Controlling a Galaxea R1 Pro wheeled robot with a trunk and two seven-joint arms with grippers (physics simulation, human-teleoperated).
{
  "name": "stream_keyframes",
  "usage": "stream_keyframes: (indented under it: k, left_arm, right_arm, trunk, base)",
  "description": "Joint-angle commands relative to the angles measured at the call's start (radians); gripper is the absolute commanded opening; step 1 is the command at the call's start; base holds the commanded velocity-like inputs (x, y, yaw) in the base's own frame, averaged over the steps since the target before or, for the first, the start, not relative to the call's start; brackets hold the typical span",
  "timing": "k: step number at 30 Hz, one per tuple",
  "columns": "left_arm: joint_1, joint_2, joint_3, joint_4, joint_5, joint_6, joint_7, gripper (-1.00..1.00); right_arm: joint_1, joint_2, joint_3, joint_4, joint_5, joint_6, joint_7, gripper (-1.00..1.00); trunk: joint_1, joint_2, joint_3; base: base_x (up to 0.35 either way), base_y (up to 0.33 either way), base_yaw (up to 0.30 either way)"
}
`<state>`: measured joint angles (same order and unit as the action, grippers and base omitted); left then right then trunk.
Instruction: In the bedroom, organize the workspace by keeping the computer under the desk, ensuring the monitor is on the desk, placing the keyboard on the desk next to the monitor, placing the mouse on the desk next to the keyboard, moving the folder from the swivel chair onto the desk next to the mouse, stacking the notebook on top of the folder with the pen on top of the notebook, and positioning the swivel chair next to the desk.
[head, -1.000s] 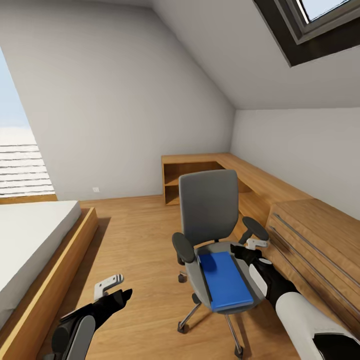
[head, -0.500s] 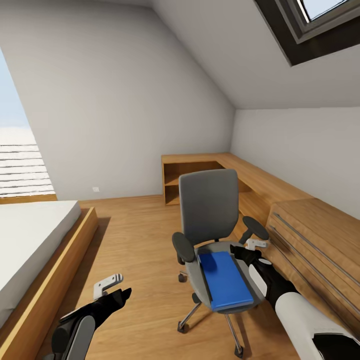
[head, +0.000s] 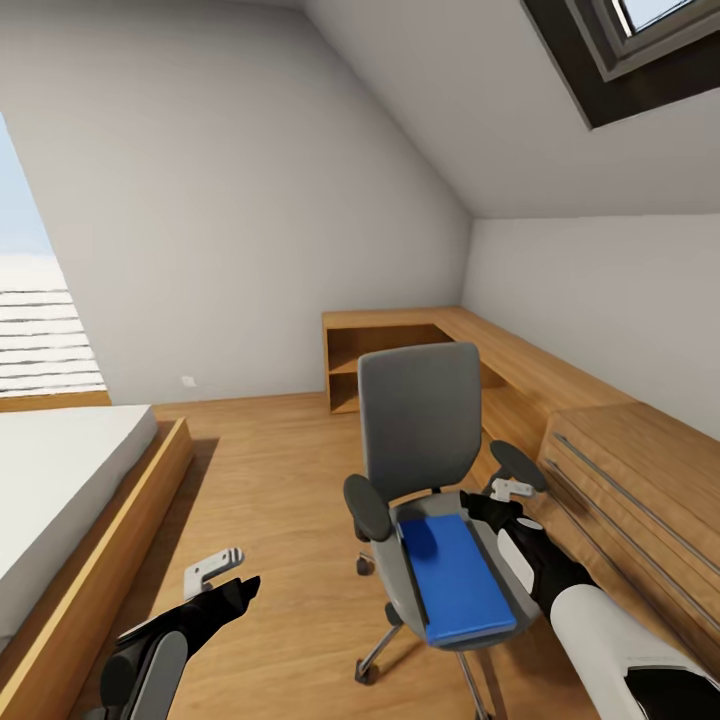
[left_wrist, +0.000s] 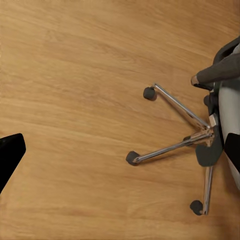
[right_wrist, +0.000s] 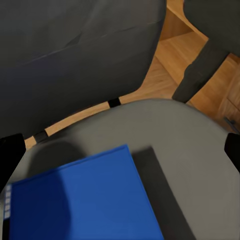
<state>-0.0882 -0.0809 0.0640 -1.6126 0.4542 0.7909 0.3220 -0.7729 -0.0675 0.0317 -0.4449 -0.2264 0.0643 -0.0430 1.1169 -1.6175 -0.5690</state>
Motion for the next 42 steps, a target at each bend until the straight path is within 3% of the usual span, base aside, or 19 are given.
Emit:
stream_keyframes:
  k: [1, 10, 12, 23, 31, 42]
  left_arm:
    - [-0.001, -0.001, 0.001, -0.001, 0.011, 0.004, 0.008, 1.0]
    - [-0.001, 0.003, 0.015, -0.001, 0.011, 0.003, 0.007, 1.0]
    - [-0.001, 0.003, 0.036, -0.001, 0.011, 0.004, 0.006, 1.0]
    - [-0.001, 0.003, 0.08, -0.005, 0.013, 0.006, 0.005, 1.0]
    - [-0.001, 0.003, 0.146, -0.006, 0.014, 0.003, 0.004, 1.0]
    - [-0.001, 0.003, 0.164, -0.007, 0.014, 0.002, 0.003, 1.0]
  right_arm:
    - [0.0, 0.0, 0.003, -0.002, -0.006, 0.006, -0.005, 1.0]
    - [0.0, 0.003, 0.006, 0.0, -0.005, 0.009, -0.004, 1.0]
    - [0.0, 0.003, 0.007, 0.0, -0.004, 0.009, -0.004, 1.0]
    - [0.0, 0.006, 0.009, 0.001, -0.003, 0.021, -0.004, 1.0]
    - [0.0, 0.012, 0.01, 0.001, -0.002, 0.029, -0.003, 1.0]
    - [0.0, 0.014, 0.01, -0.001, 0.0, 0.025, -0.004, 1.0]
  trunk:
    - [0.0, -0.001, -0.001]
    - [0.0, -0.001, -0.001]
    - [0.0, -0.001, -0.001]
    - [0.0, -0.001, -0.001]
    - [0.031, -0.057, -0.026]
    - [0.073, -0.134, -0.061]
  base:
    - [0.118, 0.0, 0.0]
    - [0.247, 0.0, 0.0]
    - [0.169, 0.0, 0.0]
    - [0.039, 0.0, 0.0]
    - [0.003, 0.0, 0.0]
    - [0.0, 0.0, 0.0]
